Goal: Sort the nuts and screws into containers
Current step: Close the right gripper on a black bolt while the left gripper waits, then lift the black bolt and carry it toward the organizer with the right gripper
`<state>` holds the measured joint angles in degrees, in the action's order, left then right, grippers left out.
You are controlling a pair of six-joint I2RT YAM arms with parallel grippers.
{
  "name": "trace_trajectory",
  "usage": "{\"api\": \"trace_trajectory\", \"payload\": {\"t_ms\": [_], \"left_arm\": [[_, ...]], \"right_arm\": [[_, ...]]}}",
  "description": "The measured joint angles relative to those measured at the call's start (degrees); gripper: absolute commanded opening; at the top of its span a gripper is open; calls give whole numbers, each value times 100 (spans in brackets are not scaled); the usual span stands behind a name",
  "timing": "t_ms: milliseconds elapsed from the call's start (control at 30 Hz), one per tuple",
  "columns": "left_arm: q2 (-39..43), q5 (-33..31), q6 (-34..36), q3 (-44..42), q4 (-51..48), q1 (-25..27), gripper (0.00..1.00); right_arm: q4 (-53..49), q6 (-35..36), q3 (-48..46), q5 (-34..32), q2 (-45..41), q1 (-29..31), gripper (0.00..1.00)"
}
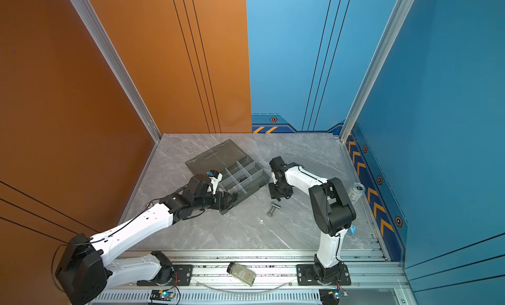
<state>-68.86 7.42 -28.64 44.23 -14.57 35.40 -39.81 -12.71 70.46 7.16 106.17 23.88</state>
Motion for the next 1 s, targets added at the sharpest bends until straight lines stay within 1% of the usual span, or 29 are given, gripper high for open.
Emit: {"api": "trace_trajectory", "payload": {"t_ms": [267, 367, 600, 800, 867, 1000], "left_arm": [[63, 68, -57, -98, 22, -92, 85], [63, 105, -85, -120, 22, -125, 85], [74, 164, -107, -184, 22, -142, 85], [107, 179, -127, -205, 24, -170, 85], [127, 186, -127, -212, 24, -175, 85], [131, 190, -144, -219, 22, -190, 85]], "right_arm": [[0, 35, 15, -87, 122, 35, 45], [-2, 50, 33, -131, 179, 48, 42], [2, 81, 50, -151, 205, 55, 25], [7, 70, 52, -146, 205, 55, 7], [7, 70, 52, -142, 205, 55, 3], [44, 70, 20, -129, 173, 55, 0]]}}
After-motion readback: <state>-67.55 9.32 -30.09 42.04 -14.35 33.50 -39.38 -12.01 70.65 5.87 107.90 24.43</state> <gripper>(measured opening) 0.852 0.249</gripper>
